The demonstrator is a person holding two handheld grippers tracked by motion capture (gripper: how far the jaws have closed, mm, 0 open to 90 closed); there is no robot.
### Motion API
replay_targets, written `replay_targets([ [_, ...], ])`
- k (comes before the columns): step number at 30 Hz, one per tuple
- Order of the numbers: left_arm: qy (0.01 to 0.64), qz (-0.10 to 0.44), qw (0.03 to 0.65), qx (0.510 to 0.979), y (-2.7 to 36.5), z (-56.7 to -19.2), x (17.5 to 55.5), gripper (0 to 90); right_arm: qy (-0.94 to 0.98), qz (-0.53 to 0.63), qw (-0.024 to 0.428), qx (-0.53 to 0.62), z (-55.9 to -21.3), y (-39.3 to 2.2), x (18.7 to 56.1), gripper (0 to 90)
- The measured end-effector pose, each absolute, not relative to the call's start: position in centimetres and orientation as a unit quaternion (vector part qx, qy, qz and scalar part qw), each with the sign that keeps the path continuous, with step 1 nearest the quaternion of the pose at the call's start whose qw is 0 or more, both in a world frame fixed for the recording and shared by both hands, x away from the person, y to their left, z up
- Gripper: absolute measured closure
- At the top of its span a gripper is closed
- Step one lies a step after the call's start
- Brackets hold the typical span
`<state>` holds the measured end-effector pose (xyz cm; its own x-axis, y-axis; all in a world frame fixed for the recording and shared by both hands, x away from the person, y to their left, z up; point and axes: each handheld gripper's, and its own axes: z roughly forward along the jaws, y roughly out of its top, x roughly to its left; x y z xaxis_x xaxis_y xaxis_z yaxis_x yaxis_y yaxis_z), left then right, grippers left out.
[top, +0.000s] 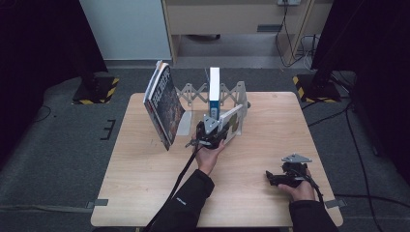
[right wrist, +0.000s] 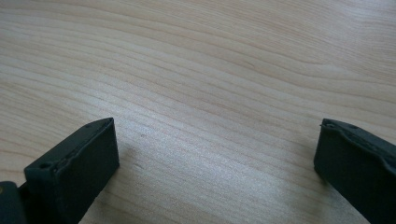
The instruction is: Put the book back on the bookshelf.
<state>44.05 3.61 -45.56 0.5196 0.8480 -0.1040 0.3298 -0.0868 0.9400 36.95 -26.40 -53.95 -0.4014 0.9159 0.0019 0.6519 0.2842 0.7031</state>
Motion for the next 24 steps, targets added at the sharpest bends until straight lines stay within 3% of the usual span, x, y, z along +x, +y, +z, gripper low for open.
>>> replay_targets([
  [24, 0.425, 0.225, 0.486, 0.729, 4.7, -49.1, 40.9, 73.2, 0.773, 0.318, 0.208, 0.508, -53.9, -26.4, 36.9, 0.2],
])
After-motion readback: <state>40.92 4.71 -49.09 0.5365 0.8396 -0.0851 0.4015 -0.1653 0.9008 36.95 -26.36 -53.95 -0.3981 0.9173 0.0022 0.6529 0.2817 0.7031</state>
